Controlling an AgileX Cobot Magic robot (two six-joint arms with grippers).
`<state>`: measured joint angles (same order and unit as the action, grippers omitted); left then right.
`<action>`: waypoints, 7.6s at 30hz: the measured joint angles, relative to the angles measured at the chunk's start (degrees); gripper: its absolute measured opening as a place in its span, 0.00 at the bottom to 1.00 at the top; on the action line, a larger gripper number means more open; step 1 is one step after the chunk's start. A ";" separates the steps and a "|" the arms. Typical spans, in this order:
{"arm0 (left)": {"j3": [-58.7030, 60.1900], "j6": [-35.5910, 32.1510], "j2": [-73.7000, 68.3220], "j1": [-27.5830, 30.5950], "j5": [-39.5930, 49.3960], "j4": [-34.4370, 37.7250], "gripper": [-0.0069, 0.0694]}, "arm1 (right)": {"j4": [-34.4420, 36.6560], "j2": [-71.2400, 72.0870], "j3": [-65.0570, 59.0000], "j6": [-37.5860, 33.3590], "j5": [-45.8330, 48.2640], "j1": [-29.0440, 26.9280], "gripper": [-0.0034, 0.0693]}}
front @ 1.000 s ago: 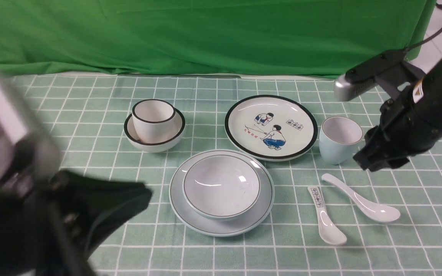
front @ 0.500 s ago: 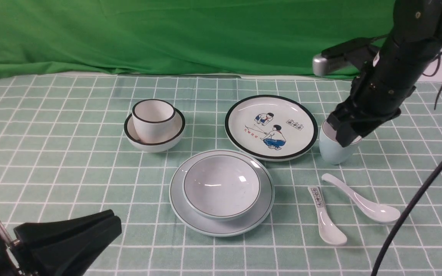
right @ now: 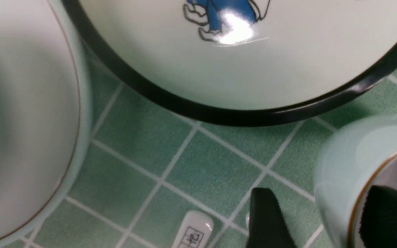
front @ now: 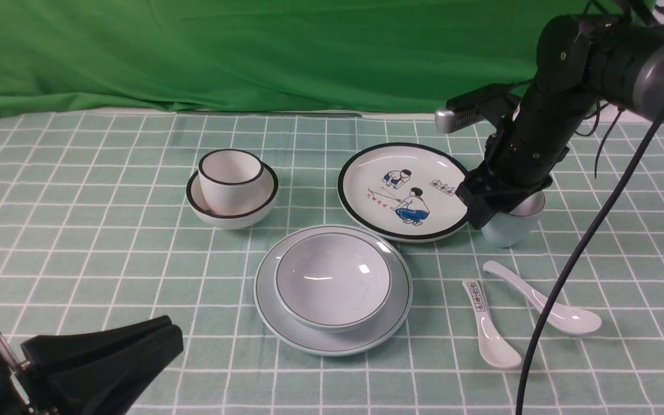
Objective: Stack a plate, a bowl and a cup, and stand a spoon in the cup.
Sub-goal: Use the right arm to grab a blue teacup, then use the right arm to put the blue teacup into the blue rice bowl in the middle, then use the right arm to grab a blue soup spoon, then use the right arm to put the blue soup spoon into the blue teacup in the middle
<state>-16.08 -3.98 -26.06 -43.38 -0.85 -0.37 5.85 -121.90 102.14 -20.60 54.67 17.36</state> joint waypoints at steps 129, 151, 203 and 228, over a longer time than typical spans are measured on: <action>0.00 0.17 0.00 0.00 1.42 -0.64 0.11 | 48.64 33.06 -40.16 -34.33 -38.42 7.67 0.28; 0.48 0.11 0.00 0.00 1.38 -1.08 0.11 | 53.67 31.48 -40.47 -46.45 -46.83 24.69 0.28; 1.12 0.11 0.00 0.00 1.24 -1.25 0.11 | -17.39 16.40 -53.59 28.68 -117.56 21.93 0.28; 1.12 -0.03 0.00 0.00 1.29 -1.25 0.11 | -16.67 12.08 -52.79 25.74 -115.15 21.93 0.55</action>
<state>-14.96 -4.01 -26.06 -43.38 0.44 -1.62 -10.83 -109.82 49.36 5.14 -60.48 39.29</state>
